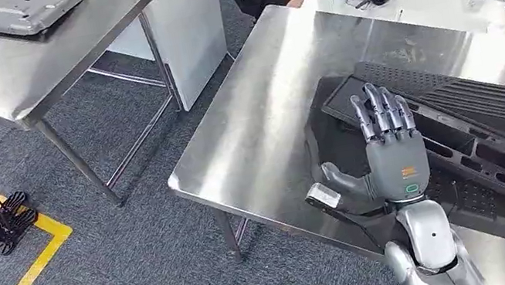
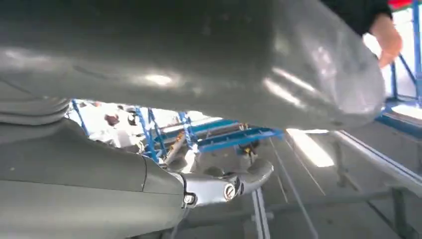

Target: Take the parts from the cabinet and place them on the table.

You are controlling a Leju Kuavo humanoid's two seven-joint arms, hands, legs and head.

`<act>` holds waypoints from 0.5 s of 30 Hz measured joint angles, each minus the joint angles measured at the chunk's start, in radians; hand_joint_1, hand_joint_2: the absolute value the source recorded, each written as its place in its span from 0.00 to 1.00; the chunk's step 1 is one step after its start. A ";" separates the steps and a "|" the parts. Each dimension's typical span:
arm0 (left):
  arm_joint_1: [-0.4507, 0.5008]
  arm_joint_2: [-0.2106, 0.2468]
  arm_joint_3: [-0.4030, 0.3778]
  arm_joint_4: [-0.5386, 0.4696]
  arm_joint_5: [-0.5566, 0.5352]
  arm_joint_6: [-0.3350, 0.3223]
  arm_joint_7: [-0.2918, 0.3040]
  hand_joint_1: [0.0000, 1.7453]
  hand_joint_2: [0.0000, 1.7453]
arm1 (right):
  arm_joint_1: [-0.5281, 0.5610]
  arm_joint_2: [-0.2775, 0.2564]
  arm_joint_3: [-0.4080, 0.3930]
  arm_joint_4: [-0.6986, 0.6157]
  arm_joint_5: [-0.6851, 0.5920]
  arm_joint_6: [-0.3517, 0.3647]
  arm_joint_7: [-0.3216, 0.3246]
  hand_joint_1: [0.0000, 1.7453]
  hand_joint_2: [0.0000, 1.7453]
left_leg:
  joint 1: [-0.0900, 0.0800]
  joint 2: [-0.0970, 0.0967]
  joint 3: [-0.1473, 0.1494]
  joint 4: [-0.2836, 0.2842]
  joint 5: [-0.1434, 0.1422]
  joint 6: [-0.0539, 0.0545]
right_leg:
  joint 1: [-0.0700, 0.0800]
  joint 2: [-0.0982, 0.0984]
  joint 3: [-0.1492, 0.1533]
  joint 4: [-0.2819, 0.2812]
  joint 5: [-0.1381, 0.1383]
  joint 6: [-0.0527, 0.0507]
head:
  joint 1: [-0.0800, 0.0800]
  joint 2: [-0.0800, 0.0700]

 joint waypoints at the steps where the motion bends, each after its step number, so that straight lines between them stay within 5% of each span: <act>1: 0.000 0.000 0.000 0.000 0.000 -0.001 0.000 0.00 0.00 | 0.003 0.002 0.009 -0.005 0.002 -0.002 0.000 0.00 1.00 | 0.001 0.000 -0.002 0.000 0.000 0.000 | -0.001 0.000 -0.040 0.088 -0.040 -0.005 | 0.002 0.000; 3: 0.001 0.000 0.000 0.000 0.000 -0.002 0.000 0.00 0.00 | 0.017 0.002 0.021 -0.015 0.006 -0.003 -0.001 0.00 1.00 | 0.001 -0.002 -0.005 0.001 0.001 -0.001 | -0.005 -0.001 -0.113 0.244 -0.095 -0.004 | 0.001 0.000; 4: 0.001 0.000 0.000 0.000 0.000 -0.002 0.000 0.00 0.00 | 0.024 0.002 0.028 -0.020 0.010 -0.004 -0.002 0.00 1.00 | 0.002 -0.006 -0.006 0.001 0.002 -0.004 | -0.009 -0.001 -0.120 0.258 -0.094 0.004 | 0.001 0.000; 5: 0.001 0.000 0.000 0.000 -0.001 -0.003 0.000 0.00 0.00 | 0.029 0.002 0.037 -0.026 0.016 -0.004 -0.002 0.00 1.00 | 0.004 -0.009 -0.006 0.001 0.002 -0.006 | -0.014 -0.001 -0.101 0.222 -0.078 0.017 | 0.001 0.000; 8: 0.000 0.000 0.000 0.000 -0.002 -0.005 0.001 0.00 0.00 | 0.041 0.001 0.064 -0.050 0.040 -0.006 -0.002 0.00 1.00 | 0.014 -0.025 -0.006 0.008 0.000 -0.034 | -0.037 0.005 0.052 -0.054 0.007 0.062 | 0.005 0.000; 9: 0.000 0.003 0.001 -0.001 -0.002 -0.005 0.002 0.00 0.00 | 0.043 0.001 0.071 -0.052 0.046 -0.008 -0.002 0.00 1.00 | 0.004 -0.029 -0.008 0.012 -0.006 -0.046 | -0.028 0.008 0.059 -0.059 0.009 0.052 | 0.012 0.000; 10: 0.001 0.002 0.001 -0.001 -0.002 -0.004 0.002 0.00 0.00 | 0.048 0.002 0.078 -0.059 0.048 -0.011 -0.001 0.00 1.00 | 0.003 -0.030 -0.007 0.012 -0.006 -0.051 | -0.029 0.004 0.058 -0.057 0.010 0.029 | 0.005 0.000; 13: 0.001 0.002 0.002 -0.001 -0.002 -0.004 0.002 0.00 0.00 | 0.052 0.000 0.097 -0.068 0.069 -0.013 0.002 0.00 1.00 | 0.014 -0.035 -0.007 0.008 -0.002 -0.067 | -0.024 0.000 0.055 -0.051 0.014 0.004 | 0.000 0.000; 15: 0.001 0.002 0.002 -0.002 -0.002 -0.004 0.002 0.00 0.00 | 0.055 0.000 0.111 -0.077 0.080 -0.016 0.004 0.00 1.00 | 0.016 -0.012 -0.029 0.068 -0.046 -0.068 | -0.023 -0.006 0.058 -0.053 0.013 -0.011 | -0.001 0.000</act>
